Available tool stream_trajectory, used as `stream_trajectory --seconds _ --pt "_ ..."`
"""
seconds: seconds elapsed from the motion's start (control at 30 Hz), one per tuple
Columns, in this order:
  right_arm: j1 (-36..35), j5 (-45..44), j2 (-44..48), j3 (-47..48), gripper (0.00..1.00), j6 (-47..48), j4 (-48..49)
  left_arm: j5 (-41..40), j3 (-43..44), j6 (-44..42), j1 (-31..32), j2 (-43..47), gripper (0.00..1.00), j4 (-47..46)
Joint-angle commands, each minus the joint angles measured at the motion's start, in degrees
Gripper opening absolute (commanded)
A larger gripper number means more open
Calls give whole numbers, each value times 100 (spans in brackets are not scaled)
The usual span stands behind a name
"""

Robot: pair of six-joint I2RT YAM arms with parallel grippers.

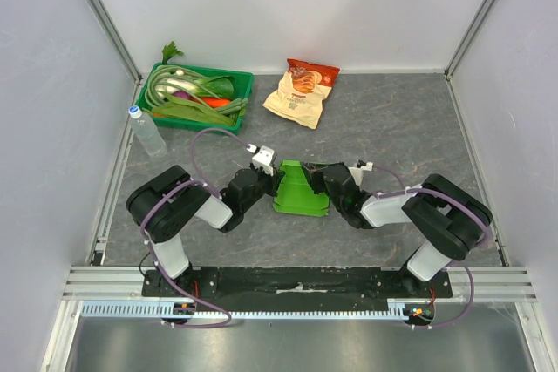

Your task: Fold the paper box

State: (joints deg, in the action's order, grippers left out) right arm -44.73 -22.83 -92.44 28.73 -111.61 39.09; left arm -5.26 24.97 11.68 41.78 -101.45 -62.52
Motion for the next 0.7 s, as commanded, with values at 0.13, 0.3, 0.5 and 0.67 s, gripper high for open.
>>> stream_trajectory --seconds 0.13,0.3,0.5,0.67 --pt "-238 270 -476 -43 0 -53 326 -1792 490 -157 383 -243 2 283" --pt "-361 261 -520 -34 0 -54 362 -3477 1148 70 788 -568 2 1521" --pt "-414 323 -608 -87 0 -1 696 -4219 1370 467 928 -920 2 2025" --pt "-414 367 -635 -157 0 -45 846 -4238 1326 177 928 -1158 2 1673"
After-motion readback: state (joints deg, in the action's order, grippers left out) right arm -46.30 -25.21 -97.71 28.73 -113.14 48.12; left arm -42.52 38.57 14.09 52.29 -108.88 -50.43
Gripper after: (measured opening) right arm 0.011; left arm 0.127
